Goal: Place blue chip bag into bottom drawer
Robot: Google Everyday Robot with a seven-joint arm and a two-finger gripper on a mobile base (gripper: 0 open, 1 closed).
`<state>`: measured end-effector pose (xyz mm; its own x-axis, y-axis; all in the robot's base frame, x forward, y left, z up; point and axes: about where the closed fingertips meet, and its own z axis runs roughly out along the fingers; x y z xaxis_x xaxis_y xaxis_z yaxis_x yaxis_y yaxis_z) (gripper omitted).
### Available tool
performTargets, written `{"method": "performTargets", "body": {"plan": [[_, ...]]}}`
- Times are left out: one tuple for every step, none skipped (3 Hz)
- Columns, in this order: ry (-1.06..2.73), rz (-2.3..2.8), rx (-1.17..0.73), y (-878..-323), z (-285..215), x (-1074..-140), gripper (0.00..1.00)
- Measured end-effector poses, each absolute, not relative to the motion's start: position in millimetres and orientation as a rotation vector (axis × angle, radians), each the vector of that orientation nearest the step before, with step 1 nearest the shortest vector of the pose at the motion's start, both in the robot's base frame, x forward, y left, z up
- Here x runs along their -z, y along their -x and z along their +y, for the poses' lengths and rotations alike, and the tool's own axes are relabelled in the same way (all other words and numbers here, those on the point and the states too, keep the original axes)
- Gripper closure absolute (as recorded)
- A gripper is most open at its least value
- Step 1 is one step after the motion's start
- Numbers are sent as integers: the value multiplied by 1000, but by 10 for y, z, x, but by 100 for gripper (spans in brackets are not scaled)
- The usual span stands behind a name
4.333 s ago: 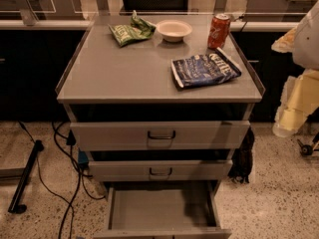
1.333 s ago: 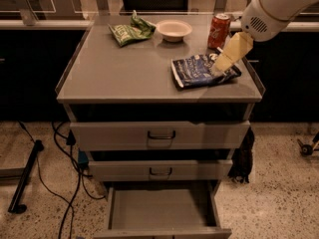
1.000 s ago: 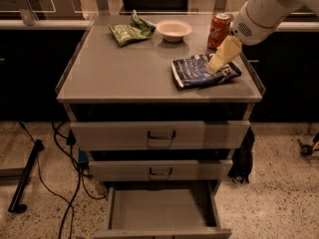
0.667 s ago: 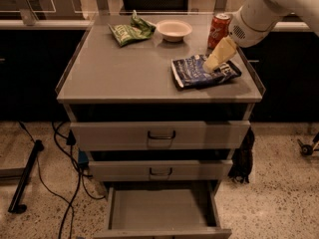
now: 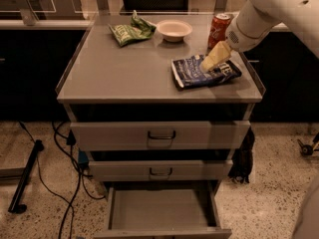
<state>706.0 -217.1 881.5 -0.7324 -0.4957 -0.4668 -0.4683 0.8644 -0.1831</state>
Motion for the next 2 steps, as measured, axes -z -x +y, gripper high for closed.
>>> {"method": "performTargets", "body": {"plan": [[701, 2521, 29, -7163, -2087, -8726, 0], [709, 2519, -24, -7257, -1994, -8632, 0]]}}
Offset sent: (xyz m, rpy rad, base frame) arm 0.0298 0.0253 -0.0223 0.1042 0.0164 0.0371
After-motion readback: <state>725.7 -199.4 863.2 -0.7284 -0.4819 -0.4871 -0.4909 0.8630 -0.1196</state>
